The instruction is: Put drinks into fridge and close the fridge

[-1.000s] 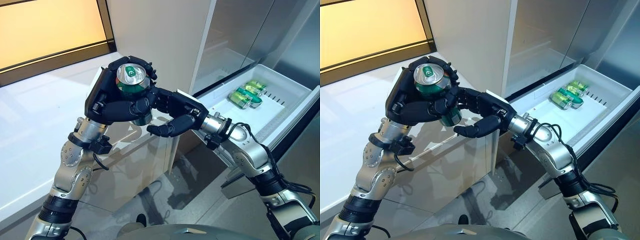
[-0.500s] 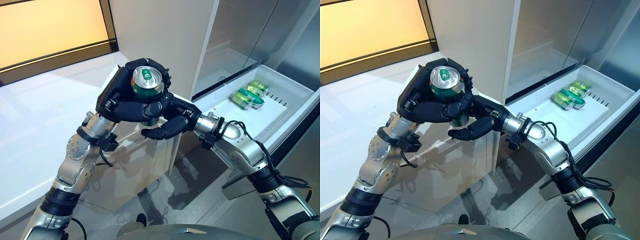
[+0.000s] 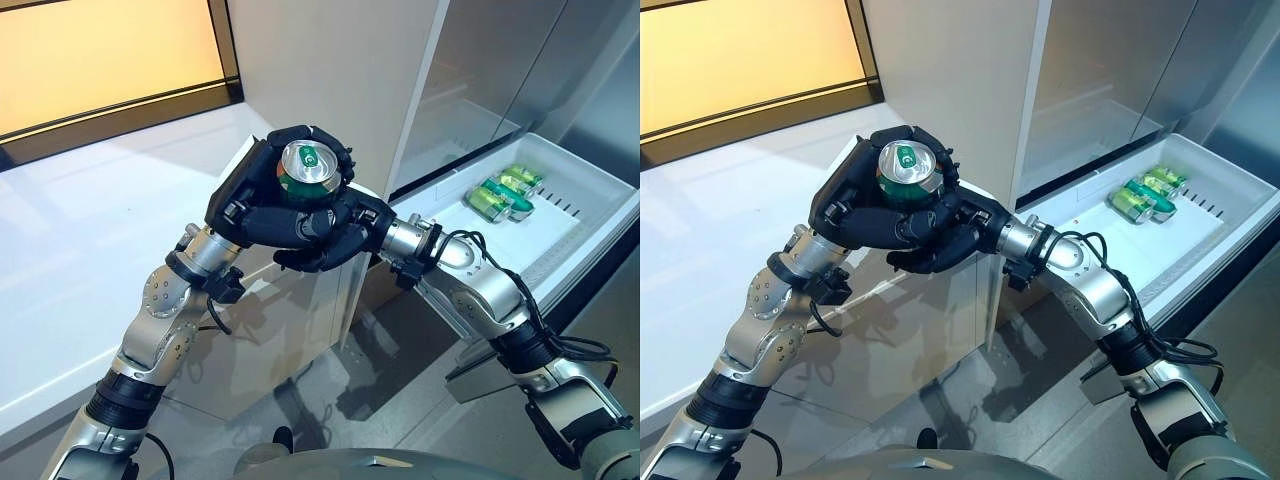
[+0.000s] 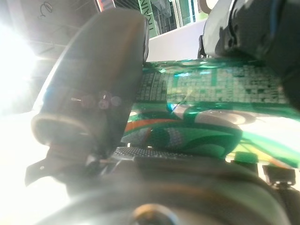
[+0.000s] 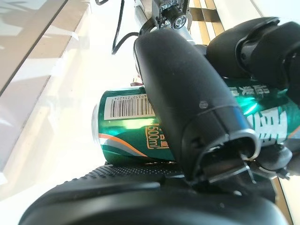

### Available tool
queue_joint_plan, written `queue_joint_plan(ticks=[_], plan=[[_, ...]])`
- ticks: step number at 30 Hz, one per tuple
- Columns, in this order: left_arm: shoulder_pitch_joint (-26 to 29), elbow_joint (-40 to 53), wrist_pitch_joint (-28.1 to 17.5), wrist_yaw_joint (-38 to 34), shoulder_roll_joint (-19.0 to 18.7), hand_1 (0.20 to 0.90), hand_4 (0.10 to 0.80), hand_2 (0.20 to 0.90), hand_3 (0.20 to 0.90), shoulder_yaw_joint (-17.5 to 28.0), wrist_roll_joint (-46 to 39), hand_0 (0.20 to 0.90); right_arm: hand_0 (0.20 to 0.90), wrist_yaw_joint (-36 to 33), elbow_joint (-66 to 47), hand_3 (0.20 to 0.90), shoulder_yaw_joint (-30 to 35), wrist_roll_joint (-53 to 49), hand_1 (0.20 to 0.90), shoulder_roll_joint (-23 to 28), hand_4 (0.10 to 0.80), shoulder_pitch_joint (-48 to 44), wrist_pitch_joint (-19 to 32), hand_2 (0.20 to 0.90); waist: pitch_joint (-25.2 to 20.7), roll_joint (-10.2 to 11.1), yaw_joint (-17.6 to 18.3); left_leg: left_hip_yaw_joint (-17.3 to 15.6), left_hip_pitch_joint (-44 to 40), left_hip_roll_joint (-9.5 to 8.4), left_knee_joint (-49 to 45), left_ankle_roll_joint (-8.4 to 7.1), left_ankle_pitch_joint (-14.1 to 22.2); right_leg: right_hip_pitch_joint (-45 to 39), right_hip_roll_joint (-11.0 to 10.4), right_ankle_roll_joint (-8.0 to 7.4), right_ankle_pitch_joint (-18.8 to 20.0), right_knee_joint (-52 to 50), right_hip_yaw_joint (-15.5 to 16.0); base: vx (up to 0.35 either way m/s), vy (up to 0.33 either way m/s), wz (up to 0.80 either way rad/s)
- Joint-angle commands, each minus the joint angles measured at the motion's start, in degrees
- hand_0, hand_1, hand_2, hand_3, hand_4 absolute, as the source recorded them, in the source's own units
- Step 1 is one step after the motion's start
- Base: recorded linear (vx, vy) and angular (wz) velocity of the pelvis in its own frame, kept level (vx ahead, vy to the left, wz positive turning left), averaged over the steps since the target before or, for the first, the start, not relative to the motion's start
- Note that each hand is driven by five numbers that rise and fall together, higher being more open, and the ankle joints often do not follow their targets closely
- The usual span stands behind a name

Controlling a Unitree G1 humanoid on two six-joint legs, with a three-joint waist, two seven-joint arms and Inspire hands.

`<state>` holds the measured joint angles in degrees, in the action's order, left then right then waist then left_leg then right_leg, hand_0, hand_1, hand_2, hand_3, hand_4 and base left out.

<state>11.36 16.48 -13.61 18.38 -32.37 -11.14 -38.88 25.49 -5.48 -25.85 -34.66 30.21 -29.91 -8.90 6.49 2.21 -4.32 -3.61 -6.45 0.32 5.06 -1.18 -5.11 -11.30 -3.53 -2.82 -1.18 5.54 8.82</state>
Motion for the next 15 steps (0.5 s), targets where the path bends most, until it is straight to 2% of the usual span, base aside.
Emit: queue_joint_plan(ticks=[1, 13, 14, 15], plan=[[12.3, 0.3, -5.3, 0.6, 1.9, 0.3, 0.1, 0.3, 0.2, -0.5, -4.1, 0.3, 0.3, -1.6, -0.4, 0.2, 1.4, -4.5, 0.3, -4.7, 0.1, -9.3, 4.6, 0.3, -5.1, -0.1, 0.2, 6.8, -2.3, -2.34, -0.1, 0.92, 7.9, 1.6, 0.7, -1.27, 0.5, -0.7, 1.3, 0.0, 0.0, 0.0], [12.2, 0.3, -4.7, 0.9, 1.7, 0.309, 0.111, 0.309, 0.211, -0.6, -4.6, 0.309, 0.3, -3.1, -0.1, 0.2, 2.0, -5.5, 0.3, -5.0, 0.1, -9.6, 5.9, 0.3, -5.1, -0.2, 0.1, 7.0, -2.4, -2.38, -0.1, 0.94, 7.9, 1.5, 0.7, -1.26, 0.5, -0.7, 1.5, 0.0, 0.0, 0.0], [12.1, 0.4, -4.6, 0.8, 1.7, 0.411, 0.229, 0.411, 0.329, -0.6, -4.5, 0.411, 0.3, -3.3, -0.3, 0.2, 2.1, -5.5, 0.3, -5.0, 0.1, -9.6, 5.9, 0.3, -5.1, -0.2, 0.1, 7.0, -2.4, -2.39, -0.1, 0.95, 7.9, 1.5, 0.7, -1.26, 0.5, -0.8, 1.4, 0.0, 0.0, 0.0], [12.2, 0.4, -4.5, 0.7, 1.6, 0.9, 0.8, 0.9, 0.9, -0.5, -4.4, 0.9, 0.3, -3.4, -0.5, 0.2, 2.3, -5.0, 0.3, -5.0, 0.1, -9.5, 6.2, 0.3, -5.1, -0.2, 0.1, 7.0, -2.4, -2.4, -0.1, 0.93, 7.9, 1.5, 0.7, -1.28, 0.5, -0.7, 1.4, 0.0, 0.0, 0.0]])
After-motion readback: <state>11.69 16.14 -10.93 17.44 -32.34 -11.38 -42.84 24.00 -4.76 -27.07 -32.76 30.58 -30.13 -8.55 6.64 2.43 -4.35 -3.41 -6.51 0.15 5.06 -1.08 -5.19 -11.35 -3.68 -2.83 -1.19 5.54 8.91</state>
